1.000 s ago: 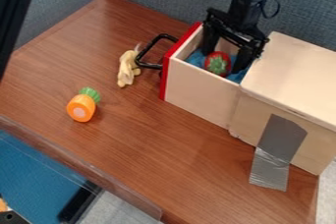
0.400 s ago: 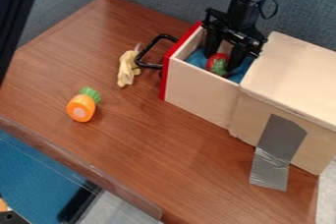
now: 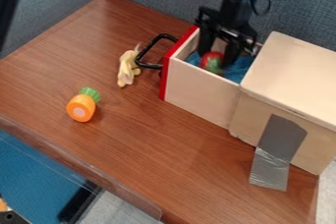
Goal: Removed the red tomatoe from the drawer
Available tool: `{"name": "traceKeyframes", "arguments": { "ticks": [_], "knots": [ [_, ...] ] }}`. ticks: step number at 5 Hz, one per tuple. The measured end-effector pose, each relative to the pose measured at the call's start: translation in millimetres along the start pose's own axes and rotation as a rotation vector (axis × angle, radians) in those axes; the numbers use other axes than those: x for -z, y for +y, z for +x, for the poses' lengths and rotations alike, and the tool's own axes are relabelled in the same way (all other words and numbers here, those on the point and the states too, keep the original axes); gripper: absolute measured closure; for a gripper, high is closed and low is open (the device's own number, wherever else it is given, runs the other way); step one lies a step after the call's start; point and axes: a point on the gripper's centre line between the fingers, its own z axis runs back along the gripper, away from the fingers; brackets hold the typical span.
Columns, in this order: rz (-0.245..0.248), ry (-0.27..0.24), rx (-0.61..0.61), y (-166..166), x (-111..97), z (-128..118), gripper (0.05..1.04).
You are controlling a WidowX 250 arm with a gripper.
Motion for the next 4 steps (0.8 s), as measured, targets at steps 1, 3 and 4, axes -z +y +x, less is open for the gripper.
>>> {"name": "traceKeyframes", "arguments": {
  "ticks": [1, 3, 4],
  "knots": [
    [-0.029, -0.084, -0.021, 12, -40, -4, 0.459],
    [-0.035, -0.131, 0.006, 19, -64, -44, 0.459],
    [0.013, -0.113, 0.060, 16, -53, -77, 0.459]
  ]
}}
